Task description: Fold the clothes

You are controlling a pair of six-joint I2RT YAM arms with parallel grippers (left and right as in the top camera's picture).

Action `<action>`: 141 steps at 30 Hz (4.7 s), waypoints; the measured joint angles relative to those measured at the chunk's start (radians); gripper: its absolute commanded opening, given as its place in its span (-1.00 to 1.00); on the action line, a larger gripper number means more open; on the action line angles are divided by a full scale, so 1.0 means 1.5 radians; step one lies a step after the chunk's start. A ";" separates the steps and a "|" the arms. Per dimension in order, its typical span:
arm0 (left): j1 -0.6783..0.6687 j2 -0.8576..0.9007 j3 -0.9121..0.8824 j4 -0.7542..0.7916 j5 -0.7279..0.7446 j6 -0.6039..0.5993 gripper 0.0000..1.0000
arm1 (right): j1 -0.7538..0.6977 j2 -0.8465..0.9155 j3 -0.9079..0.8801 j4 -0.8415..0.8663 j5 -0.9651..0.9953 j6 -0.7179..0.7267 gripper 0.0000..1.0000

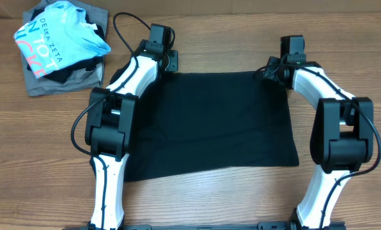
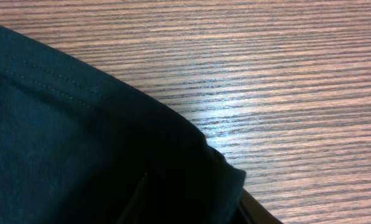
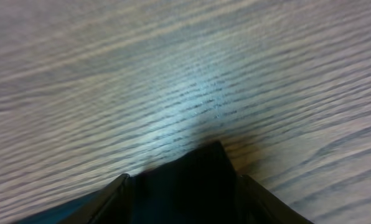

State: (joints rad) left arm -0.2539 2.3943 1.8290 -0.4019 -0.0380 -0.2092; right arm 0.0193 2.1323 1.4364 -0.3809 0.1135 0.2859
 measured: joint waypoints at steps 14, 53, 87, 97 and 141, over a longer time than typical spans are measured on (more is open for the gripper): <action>0.000 0.000 0.003 -0.009 -0.001 0.000 -0.49 | -0.001 0.034 0.012 0.023 0.024 -0.008 -0.78; 0.000 -0.245 0.028 -0.496 -0.021 -0.001 -0.77 | -0.004 -0.185 0.106 -0.485 0.017 0.178 -0.92; -0.001 -0.247 -0.333 -0.727 -0.080 -0.222 -0.40 | 0.052 -0.229 -0.068 -0.609 -0.014 0.256 -0.92; -0.001 -0.247 -0.404 -0.690 -0.083 -0.228 0.61 | 0.049 -0.229 -0.069 -0.641 0.004 0.255 1.00; 0.165 -0.264 -0.282 -0.547 -0.059 -0.175 0.15 | 0.049 -0.229 -0.069 -0.608 0.005 0.211 1.00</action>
State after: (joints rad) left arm -0.0071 1.9976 1.4067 -1.2228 -0.1261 -0.4717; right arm 0.0921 1.7885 1.3327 -1.2934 0.1207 0.6018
